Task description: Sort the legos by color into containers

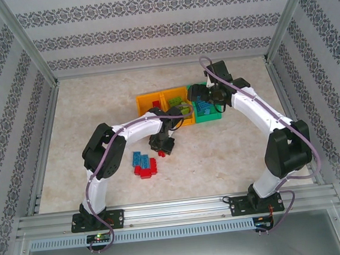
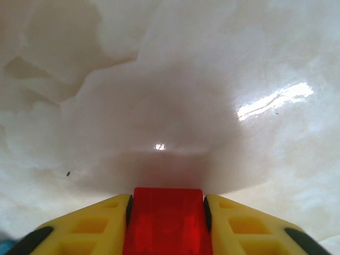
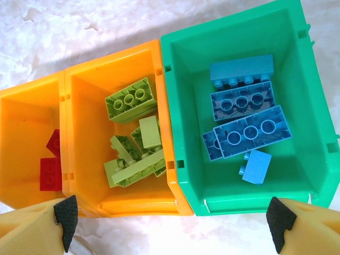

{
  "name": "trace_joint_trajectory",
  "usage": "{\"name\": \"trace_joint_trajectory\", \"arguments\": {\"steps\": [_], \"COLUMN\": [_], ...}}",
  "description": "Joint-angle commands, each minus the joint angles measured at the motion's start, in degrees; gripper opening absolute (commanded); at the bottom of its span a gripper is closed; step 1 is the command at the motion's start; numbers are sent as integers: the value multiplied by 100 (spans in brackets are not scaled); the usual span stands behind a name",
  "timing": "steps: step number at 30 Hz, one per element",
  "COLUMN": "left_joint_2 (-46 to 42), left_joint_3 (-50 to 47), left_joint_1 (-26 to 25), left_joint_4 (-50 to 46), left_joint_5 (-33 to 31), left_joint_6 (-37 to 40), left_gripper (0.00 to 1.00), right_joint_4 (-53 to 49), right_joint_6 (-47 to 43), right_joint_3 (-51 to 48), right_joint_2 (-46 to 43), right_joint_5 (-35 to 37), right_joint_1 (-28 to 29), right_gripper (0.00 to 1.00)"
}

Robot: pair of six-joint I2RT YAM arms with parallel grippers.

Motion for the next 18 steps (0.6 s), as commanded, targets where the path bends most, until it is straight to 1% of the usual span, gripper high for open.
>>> {"name": "trace_joint_trajectory", "arguments": {"steps": [1, 3, 6, 8, 10, 15, 18], "left_joint_2": [-44, -207, -393, -474, -478, -108, 332], "left_joint_3": [28, 92, 438, 739, 1086, 2137, 2788], "left_joint_1": [-72, -63, 7, 139, 346, 860, 1161], "left_joint_4": [-286, -325, -530, -688, -795, -1015, -1145], "left_joint_5": [-357, -530, -857, -1074, -1092, -1092, -1005], "left_joint_6": [2, -70, -130, -172, -192, -193, -199], "left_gripper": [25, 24, 23, 24, 24, 25, 25], "right_joint_4": [-81, -74, 9, 154, 293, 591, 705], "right_joint_6": [43, 19, -28, -66, -105, -210, -372], "right_joint_3": [-99, -167, -337, -550, -779, -1400, -1782], "right_joint_2": [-265, -325, -467, -610, -763, -1120, -1312], "right_joint_5": [151, 176, 217, 227, 225, 189, 343], "right_joint_1": [-84, -95, -95, -102, -84, 37, 246], "right_gripper": [94, 94, 94, 94, 94, 94, 94]}}
